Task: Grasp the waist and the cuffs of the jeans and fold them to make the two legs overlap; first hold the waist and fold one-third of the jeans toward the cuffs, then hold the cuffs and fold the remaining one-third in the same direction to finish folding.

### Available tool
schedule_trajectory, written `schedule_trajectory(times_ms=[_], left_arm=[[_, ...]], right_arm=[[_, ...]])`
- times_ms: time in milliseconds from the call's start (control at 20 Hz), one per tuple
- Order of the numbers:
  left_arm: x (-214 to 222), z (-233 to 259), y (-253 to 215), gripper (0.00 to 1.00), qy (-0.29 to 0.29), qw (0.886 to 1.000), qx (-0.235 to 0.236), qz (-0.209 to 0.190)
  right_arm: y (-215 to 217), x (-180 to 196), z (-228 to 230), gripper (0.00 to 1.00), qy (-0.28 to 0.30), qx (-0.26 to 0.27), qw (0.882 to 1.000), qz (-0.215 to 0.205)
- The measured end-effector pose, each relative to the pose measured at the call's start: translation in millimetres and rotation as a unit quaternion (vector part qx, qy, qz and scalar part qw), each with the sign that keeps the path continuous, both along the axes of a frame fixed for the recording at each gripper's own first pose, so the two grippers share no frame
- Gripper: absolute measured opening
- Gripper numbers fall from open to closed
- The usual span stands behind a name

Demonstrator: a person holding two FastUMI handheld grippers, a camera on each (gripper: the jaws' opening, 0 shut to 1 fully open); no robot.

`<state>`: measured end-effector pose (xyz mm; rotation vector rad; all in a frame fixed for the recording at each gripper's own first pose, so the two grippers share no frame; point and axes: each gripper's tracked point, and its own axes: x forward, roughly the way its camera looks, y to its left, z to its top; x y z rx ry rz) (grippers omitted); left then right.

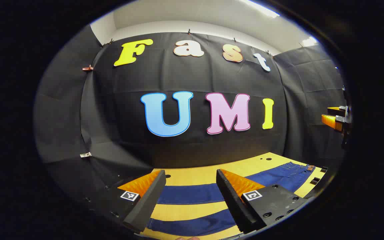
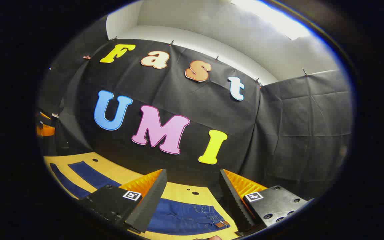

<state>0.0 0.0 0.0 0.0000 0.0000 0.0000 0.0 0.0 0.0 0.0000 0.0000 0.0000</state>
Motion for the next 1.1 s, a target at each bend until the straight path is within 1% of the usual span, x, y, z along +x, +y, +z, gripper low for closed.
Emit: schedule_trajectory(times_ms=[50,250,300,450,550,750,800,900,1000,1100], left_arm=[[0,0,3,0.97,0.001,1.0,-0.002,0.002],[-4,-6,13,0.97,0.01,1.0,0.011,0.005],[-5,-10,16,0.97,0.014,1.0,0.015,0.006],[-11,-17,21,0.97,0.025,1.0,0.012,0.009],[-15,-26,24,0.97,0.035,0.999,0.015,0.008],[-22,-41,30,0.96,0.053,0.998,0.044,0.002],[-24,-44,30,0.96,0.055,0.997,0.051,0.0],[-24,-45,27,0.96,0.056,0.997,0.06,-0.009],[-24,-51,19,0.96,0.058,0.995,0.074,-0.032],[-22,-63,14,0.98,0.069,0.99,0.106,-0.061]], right_arm=[[-1,1,0,0.96,0.001,-0.004,1.0,0.0],[-3,4,-2,0.94,0.007,0.004,1.0,-0.005],[-6,5,-3,0.96,0.008,0.008,1.0,-0.01],[-9,3,-8,0.96,0.015,0.015,1.0,-0.015],[-12,2,-11,0.96,0.017,0.011,1.0,-0.016],[-23,0,-13,0.96,0.018,0.008,0.999,-0.026],[-24,1,-13,0.94,0.019,0.009,0.999,-0.028],[-26,3,-16,0.94,0.021,0.012,0.999,-0.031],[-26,4,-19,0.96,0.024,0.009,0.999,-0.027],[-23,8,-23,0.94,0.024,-0.002,1.0,-0.012]])
